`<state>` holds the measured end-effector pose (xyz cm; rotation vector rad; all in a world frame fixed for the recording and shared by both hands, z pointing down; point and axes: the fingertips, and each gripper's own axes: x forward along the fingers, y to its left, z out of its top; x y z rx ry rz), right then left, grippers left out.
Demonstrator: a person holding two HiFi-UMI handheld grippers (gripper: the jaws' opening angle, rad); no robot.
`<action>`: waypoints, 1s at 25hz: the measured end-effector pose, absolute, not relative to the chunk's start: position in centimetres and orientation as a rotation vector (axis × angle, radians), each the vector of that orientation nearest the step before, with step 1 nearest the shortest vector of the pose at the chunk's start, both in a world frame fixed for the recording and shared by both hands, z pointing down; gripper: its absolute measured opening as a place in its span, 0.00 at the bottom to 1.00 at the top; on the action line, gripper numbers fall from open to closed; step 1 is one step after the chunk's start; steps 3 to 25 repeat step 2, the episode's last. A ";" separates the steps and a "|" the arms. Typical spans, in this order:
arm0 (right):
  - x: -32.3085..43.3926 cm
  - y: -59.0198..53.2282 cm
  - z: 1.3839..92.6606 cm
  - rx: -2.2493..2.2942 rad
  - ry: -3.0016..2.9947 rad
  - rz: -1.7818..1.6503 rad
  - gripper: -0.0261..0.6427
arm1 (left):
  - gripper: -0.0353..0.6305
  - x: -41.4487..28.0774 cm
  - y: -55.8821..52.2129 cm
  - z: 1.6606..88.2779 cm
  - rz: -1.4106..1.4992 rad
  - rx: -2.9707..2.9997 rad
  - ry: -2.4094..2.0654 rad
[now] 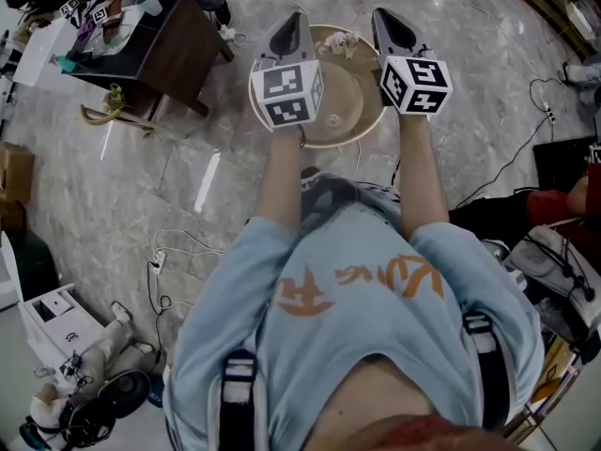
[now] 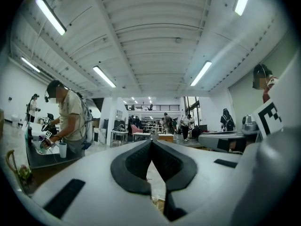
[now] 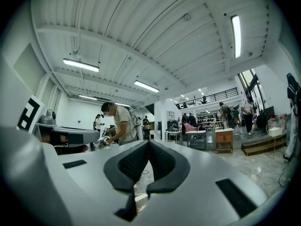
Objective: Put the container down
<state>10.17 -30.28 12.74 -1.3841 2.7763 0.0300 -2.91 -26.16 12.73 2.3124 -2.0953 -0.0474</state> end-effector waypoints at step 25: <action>10.2 -30.5 12.4 -1.384 2.777 0.040 0.06 | 0.09 -2.8 -26.5 12.5 -0.052 2.315 -2.093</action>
